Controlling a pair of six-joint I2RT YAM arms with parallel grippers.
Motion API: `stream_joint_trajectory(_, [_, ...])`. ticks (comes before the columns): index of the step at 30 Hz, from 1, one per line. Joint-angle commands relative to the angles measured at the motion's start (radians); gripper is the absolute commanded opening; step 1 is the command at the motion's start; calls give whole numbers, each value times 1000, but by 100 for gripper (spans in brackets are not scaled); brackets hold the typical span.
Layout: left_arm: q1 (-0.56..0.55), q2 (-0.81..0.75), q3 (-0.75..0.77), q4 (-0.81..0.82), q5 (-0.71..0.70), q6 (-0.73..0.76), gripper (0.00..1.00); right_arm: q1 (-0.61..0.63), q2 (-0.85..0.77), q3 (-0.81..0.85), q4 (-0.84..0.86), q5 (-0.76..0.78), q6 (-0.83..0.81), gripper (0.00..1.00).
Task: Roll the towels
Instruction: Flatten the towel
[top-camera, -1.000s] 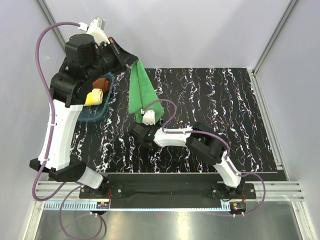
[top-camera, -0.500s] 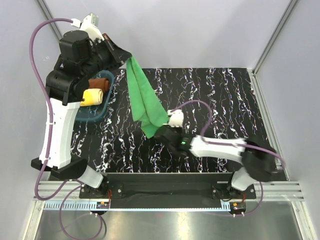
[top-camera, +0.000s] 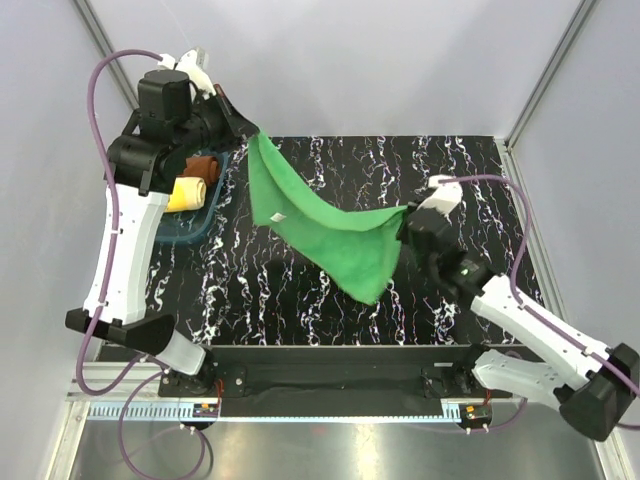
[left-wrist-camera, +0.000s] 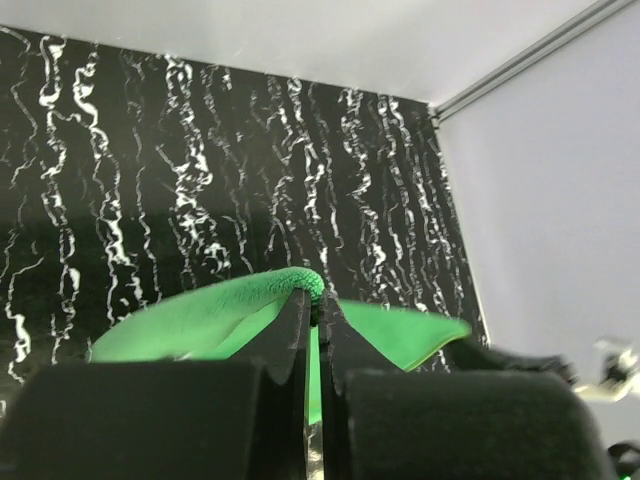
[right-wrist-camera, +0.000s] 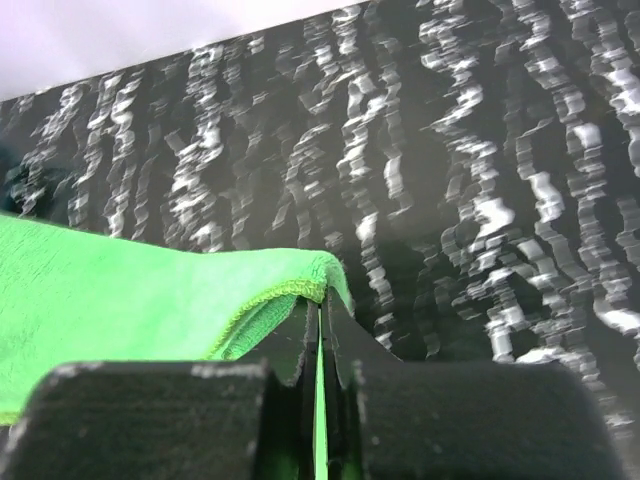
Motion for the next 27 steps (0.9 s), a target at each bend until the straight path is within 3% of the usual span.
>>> stream_joint_trajectory(1, [29,35,-13,63,82,46,0,-141,2,104,-7,-200,-134,0])
stream_joint_trajectory(6, [61,121,87,137,194,49,0,-321,153,314,-78,-419,-239,0])
stream_joint_trajectory(8, [70,165,167,109,268,58,0,-322,180,423,-114,-389,-286,0])
stream_joint_trajectory(10, [72,143,142,71,270,78,0,-321,123,440,-134,-438,-357,0])
stream_joint_trajectory(11, [71,62,81,74,257,104,0,-321,97,433,-146,-486,-377,0])
stream_joint_trajectory(12, [71,10,-116,95,212,115,0,-321,74,426,-209,-593,-400,0])
stream_joint_trajectory(16, [68,-254,-575,119,52,169,1,-321,-16,355,-438,-653,-363,0])
stream_joint_trajectory(20, [47,-383,-854,66,-43,196,11,-319,-98,207,-524,-440,-264,0])
stream_joint_trajectory(21, [39,-414,-895,54,-62,199,14,-319,-107,216,-589,-216,-136,0])
stream_joint_trajectory(22, [27,-427,-953,54,-80,207,18,-321,-110,231,-629,-140,-78,4])
stream_joint_trajectory(23, [3,-439,-980,54,-97,209,22,-321,-107,247,-654,-102,-52,18])
stream_joint_trajectory(24, [-2,-440,-994,40,-108,210,42,-321,-86,277,-678,-90,-29,74])
stream_joint_trajectory(26, [-17,-439,-1003,7,-94,228,51,-319,-52,314,-712,-90,-23,100])
stream_joint_trajectory(27, [-24,-454,-1006,-19,-89,230,60,-321,-37,336,-746,-81,9,100])
